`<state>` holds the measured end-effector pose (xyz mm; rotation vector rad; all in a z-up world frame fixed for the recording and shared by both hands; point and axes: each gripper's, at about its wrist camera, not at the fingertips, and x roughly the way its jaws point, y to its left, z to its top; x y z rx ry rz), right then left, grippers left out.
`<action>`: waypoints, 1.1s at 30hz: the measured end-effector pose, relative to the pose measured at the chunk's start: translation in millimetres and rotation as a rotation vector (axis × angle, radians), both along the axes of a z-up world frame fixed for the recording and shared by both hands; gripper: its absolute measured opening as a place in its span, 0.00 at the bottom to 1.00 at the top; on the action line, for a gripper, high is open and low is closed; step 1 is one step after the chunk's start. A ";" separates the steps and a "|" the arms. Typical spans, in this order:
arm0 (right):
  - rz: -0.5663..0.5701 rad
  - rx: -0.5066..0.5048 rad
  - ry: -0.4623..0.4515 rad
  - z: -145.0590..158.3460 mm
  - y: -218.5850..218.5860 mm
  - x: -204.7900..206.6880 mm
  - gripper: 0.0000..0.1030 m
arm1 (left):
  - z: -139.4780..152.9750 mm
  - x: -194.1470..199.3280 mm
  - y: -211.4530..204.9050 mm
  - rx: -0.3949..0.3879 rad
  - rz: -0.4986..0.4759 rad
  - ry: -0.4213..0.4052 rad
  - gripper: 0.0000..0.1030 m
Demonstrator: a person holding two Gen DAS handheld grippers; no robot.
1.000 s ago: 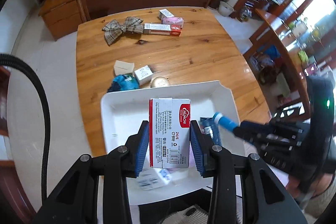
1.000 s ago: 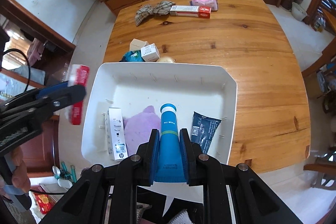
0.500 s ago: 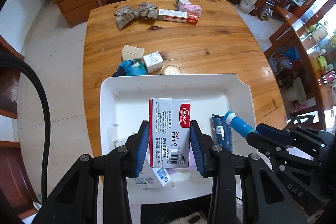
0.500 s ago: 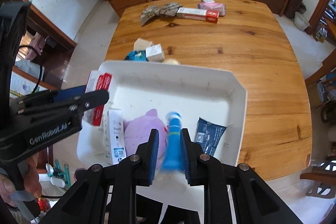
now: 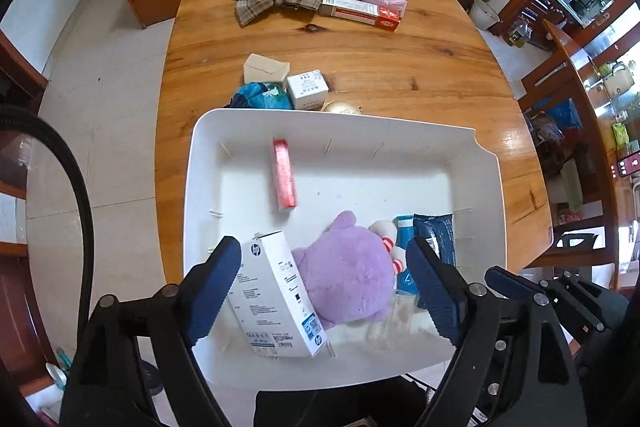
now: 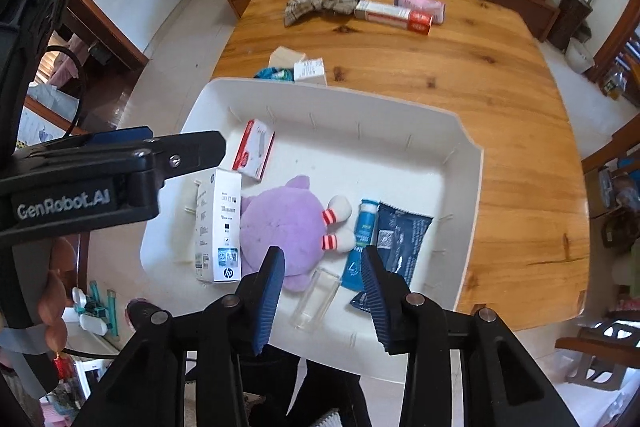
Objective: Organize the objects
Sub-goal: 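Release the blue tube into the tray with the right tool while the left tool drops the red-white box, then withdraw both tools from the tray toward the soap and cream boxes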
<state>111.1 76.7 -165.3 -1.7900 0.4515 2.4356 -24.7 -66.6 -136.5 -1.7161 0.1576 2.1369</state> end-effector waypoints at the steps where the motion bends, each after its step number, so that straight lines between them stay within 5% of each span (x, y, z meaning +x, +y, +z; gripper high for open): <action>1: -0.001 -0.002 0.007 3.2 0.3 0.9 0.40 | 3.2 0.9 -2.0 0.009 0.001 0.007 0.87; 13: 0.062 0.023 0.104 47.2 5.5 -5.7 0.40 | 53.7 18.0 -7.9 0.024 0.000 0.111 0.87; 18: 0.090 0.013 0.141 64.1 5.6 -12.5 0.40 | 75.2 22.0 -14.4 0.047 0.041 0.153 0.87; 22: 0.108 0.011 0.172 73.6 4.7 -17.2 0.50 | 88.8 23.2 -21.2 0.053 0.083 0.169 0.87; 33: 0.155 -0.001 0.214 86.9 -6.8 -40.8 0.50 | 123.9 24.9 -40.7 0.043 0.164 0.255 0.87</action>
